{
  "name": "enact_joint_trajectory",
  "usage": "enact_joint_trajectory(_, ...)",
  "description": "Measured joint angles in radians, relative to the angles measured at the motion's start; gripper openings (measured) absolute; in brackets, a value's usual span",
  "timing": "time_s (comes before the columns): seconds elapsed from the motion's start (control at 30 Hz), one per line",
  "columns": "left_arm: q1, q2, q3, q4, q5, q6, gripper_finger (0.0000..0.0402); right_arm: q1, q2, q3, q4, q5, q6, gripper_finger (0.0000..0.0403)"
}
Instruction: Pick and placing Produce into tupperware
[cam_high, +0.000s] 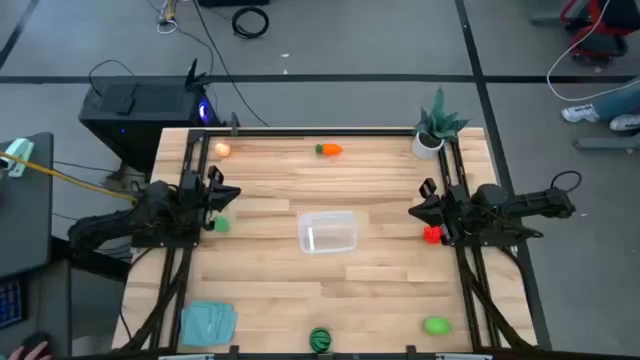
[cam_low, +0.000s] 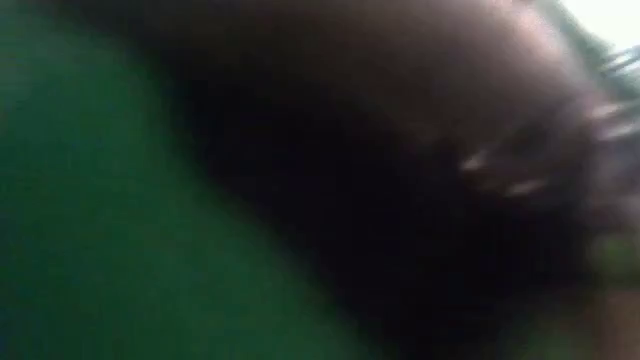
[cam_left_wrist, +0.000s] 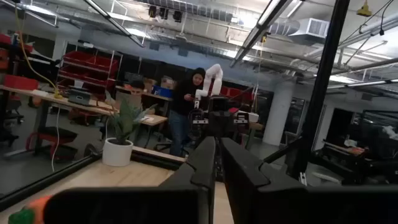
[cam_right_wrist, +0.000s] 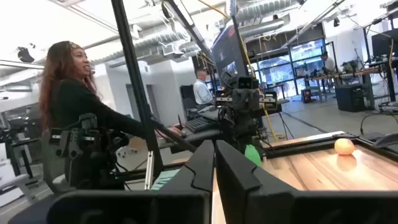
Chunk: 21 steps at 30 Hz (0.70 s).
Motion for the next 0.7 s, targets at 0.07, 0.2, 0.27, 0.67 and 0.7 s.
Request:
enact_joint_trajectory(0.07,0.0,0.0,0.0,0.0,0.0,0.0,0.0029,0.0,0.0,0.0,0.0,0.0,0.0,0.0023)
enact_joint_trajectory(0.2,0.0,0.0,0.0,0.0,0.0,0.0,0.0024,0.0,0.0,0.0,0.0,0.0,0.0,0.0023)
enact_joint_trajectory(0.27,0.0,0.0,0.0,0.0,0.0,0.0,0.0023,0.0,0.0,0.0,0.0,0.0,0.0,0.0023)
enact_joint_trajectory(0.67,0.0,0.0,0.0,0.0,0.0,0.0,0.0035,0.0,0.0,0.0,0.0,0.0,0.0,0.0023)
enact_joint_trajectory(0.7,0.0,0.0,0.0,0.0,0.0,0.0,0.0034,0.0,0.0,0.0,0.0,0.0,0.0,0.0023)
